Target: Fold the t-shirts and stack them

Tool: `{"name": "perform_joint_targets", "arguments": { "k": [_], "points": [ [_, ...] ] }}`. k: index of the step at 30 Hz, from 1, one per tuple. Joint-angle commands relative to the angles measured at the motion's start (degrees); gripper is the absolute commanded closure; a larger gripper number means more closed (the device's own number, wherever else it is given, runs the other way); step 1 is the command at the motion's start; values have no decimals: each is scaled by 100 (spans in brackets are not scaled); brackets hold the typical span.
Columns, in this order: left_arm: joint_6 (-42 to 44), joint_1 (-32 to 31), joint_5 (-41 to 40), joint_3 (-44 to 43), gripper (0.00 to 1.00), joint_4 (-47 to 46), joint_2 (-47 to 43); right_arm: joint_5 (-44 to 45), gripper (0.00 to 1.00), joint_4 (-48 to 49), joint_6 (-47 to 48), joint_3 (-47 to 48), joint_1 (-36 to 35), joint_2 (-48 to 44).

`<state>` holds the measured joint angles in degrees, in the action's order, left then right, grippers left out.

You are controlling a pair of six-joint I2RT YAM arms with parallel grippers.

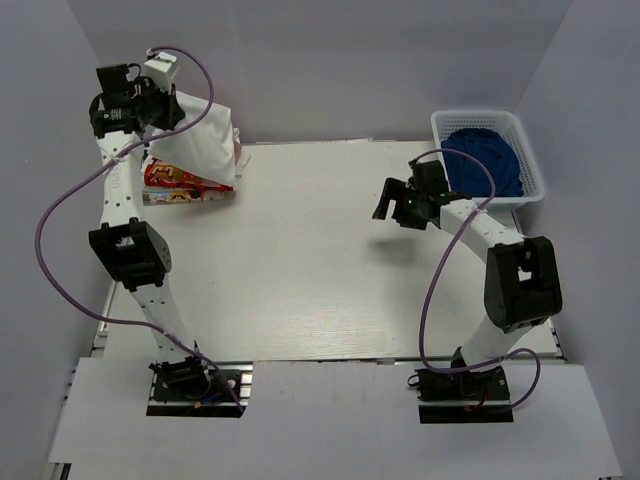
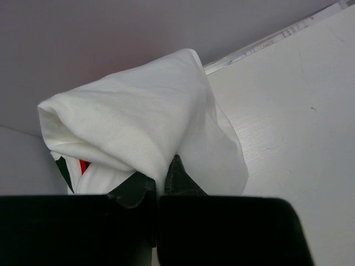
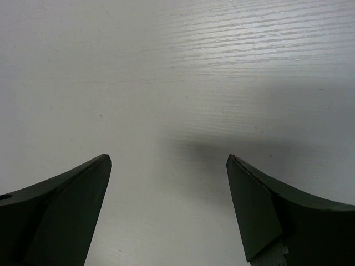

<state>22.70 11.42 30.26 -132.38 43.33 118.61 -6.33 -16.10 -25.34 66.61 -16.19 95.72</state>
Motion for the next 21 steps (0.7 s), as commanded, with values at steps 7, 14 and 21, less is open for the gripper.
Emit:
{"name": "perform_joint_targets", "arguments": {
  "k": [7, 14, 21],
  "points": [
    [191, 360, -177, -130, 100, -896, 636, 44, 10, -51, -50, 642, -104, 350],
    [191, 484, -284, -517, 100, -1169, 1111, 228, 10, -429, 20, 1205, -130, 640],
    [191, 598, -1020, -316, 73, -1810, 1376, 220, 10, -640, 56, 1486, -148, 869]
  ]
}}
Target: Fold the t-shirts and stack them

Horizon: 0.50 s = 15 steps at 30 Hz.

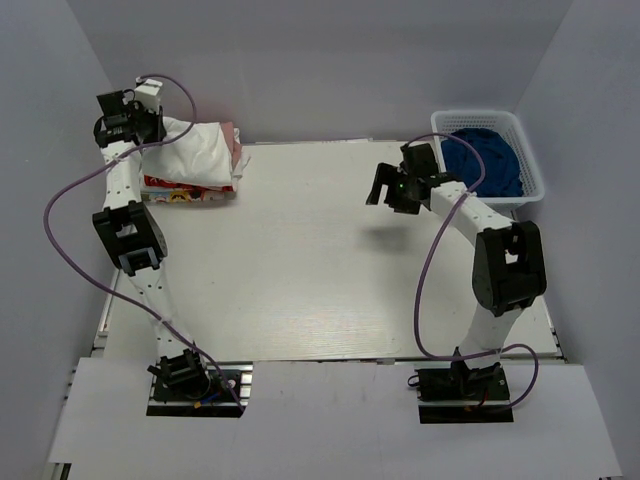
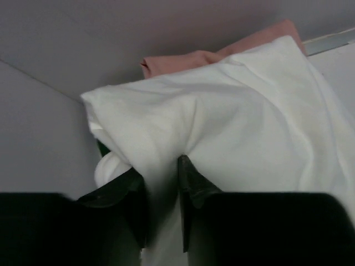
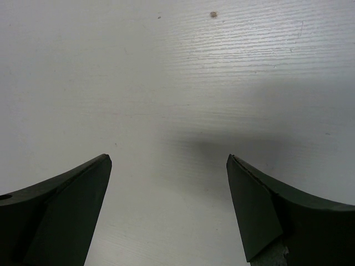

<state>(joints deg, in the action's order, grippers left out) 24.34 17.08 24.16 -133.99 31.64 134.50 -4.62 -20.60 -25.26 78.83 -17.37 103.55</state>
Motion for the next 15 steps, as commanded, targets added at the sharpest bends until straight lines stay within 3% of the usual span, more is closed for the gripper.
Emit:
{"name": "perform_joint_targets", "arguments": {
  "k": [1, 3, 6, 10, 15],
  "points": [
    [27, 32, -517, -153, 62, -720, -152, 58, 10, -190, 56, 256, -30, 104],
    [-25, 32, -823, -153, 25, -773, -82, 67, 10, -208, 38, 291, -39, 131],
    [-218, 32, -1463, -101, 0, -1054, -29, 58, 10, -234, 38, 344, -65, 174],
    [-517, 32, -1713, 4, 0, -1134, -81, 32, 10, -181, 38, 370, -74, 183],
    [-851, -108, -932, 197, 0, -1019, -248, 32, 10, -23, 73, 186, -109, 26]
  ]
}}
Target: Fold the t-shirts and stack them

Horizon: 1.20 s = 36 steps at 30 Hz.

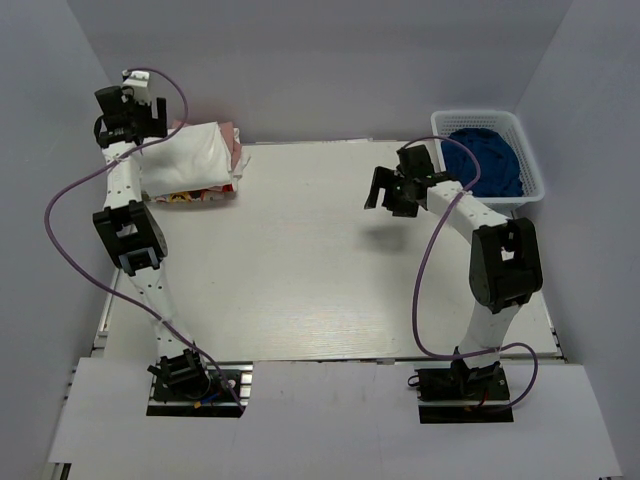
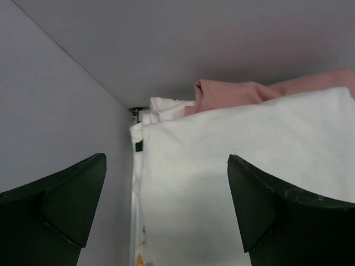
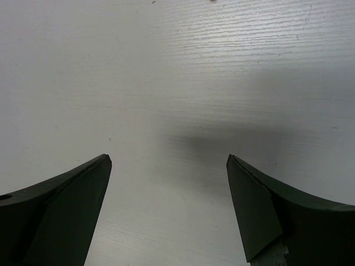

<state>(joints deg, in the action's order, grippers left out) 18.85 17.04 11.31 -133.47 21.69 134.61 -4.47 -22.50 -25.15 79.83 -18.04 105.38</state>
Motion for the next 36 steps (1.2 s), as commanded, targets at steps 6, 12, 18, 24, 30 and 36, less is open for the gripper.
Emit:
{"name": "perform_joint_targets", "arguments": {
  "k": [6, 12, 18, 24, 30, 36],
  "points": [
    [-1251, -104, 1259, -118, 0, 169, -76, 25, 10, 211, 115, -152, -24, -220],
    [-1797, -464, 1023, 138, 0, -447, 3, 8, 10, 185, 194, -117, -24, -45],
    [-1797, -895, -137, -329, 0, -271, 409, 25, 10, 176, 203, -134, -33, 9],
    [-1042, -1430, -672, -372, 0, 115, 601, 43, 10, 97, 256, -170, -24, 88],
    [-822, -1748, -2419, -531, 0, 282, 918, 69, 10, 80, 221, -319, -32, 70],
    [-822, -1800, -2959, -365, 3, 283, 918, 192, 10, 18, 273, -389, -15, -18]
  ]
}}
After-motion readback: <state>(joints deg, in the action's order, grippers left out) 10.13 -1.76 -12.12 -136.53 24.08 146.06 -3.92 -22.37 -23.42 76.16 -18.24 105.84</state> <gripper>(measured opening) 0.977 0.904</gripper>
